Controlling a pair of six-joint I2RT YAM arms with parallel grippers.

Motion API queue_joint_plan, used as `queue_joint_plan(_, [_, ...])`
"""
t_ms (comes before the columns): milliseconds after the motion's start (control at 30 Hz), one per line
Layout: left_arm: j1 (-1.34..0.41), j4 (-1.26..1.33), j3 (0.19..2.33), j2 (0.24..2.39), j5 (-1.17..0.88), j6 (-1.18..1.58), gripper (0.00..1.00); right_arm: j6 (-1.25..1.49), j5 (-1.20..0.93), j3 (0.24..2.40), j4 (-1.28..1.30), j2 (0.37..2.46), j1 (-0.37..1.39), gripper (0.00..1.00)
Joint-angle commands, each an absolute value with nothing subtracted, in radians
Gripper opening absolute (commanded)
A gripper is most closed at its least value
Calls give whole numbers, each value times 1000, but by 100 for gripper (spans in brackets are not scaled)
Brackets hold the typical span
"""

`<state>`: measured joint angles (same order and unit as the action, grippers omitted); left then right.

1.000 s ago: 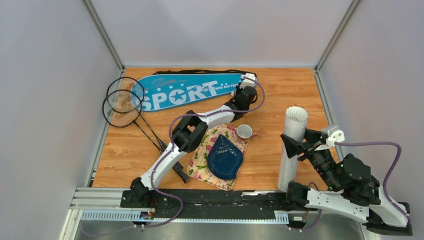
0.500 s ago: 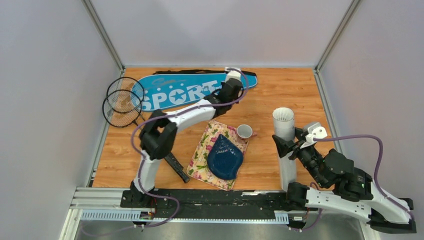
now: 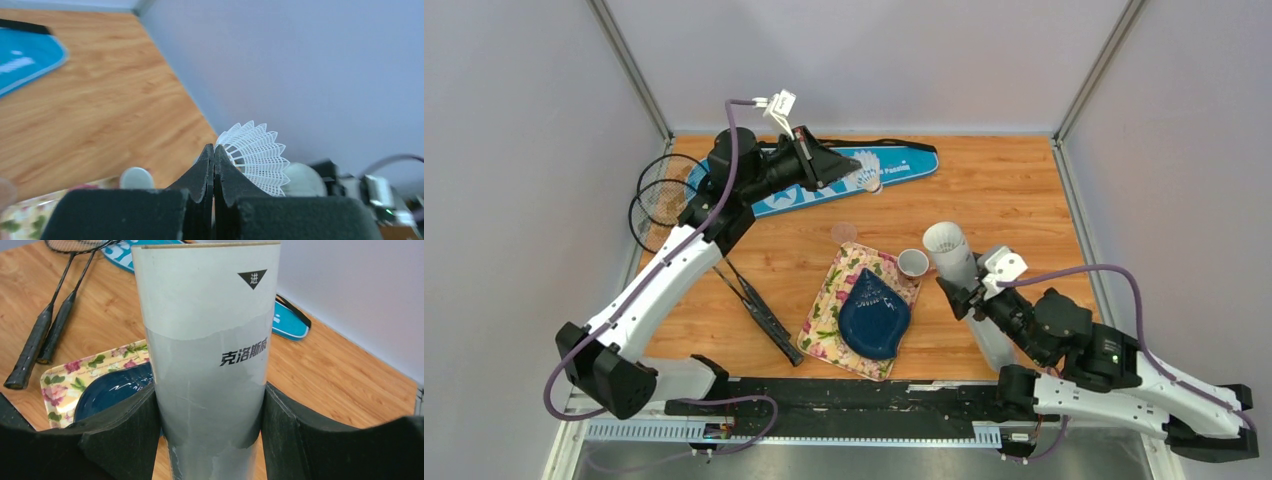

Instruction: Pack up the badminton gear

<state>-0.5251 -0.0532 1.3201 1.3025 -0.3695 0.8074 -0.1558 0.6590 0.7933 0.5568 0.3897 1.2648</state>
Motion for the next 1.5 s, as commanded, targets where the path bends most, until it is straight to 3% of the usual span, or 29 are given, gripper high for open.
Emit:
queue_joint_plan(0, [-537, 60, 1322, 1253, -779, 1001, 0, -250, 517, 787, 405, 480, 1267, 31])
queue_joint_plan(367, [-564, 187, 1236, 1184, -862, 1115, 0, -390, 462, 747, 203, 586, 1266, 32])
queue_joint_plan(867, [-713, 117, 1184, 1183, -675, 928, 0, -359, 502, 721, 71, 581, 1262, 33])
queue_joint_plan(1067, [-762, 9, 1256, 1245, -618, 844, 0, -344, 499, 696, 41, 563, 1261, 33])
queue_joint_plan(1100, [-762, 5, 1262, 1249, -615, 839, 3, -342, 499, 692, 41, 561, 1262, 33])
queue_joint_plan(1133, [-762, 3, 1261, 1252, -615, 835, 22, -341, 502, 687, 38, 560, 1261, 32])
queue_joint_plan(1233, [-761, 5, 1244, 1235, -611, 818, 46, -322, 508, 677, 38, 546, 1262, 32])
queue_joint_plan(1467, [-761, -41, 1232, 1186, -604, 732, 56, -292, 511, 640, 32, 483, 1262, 32])
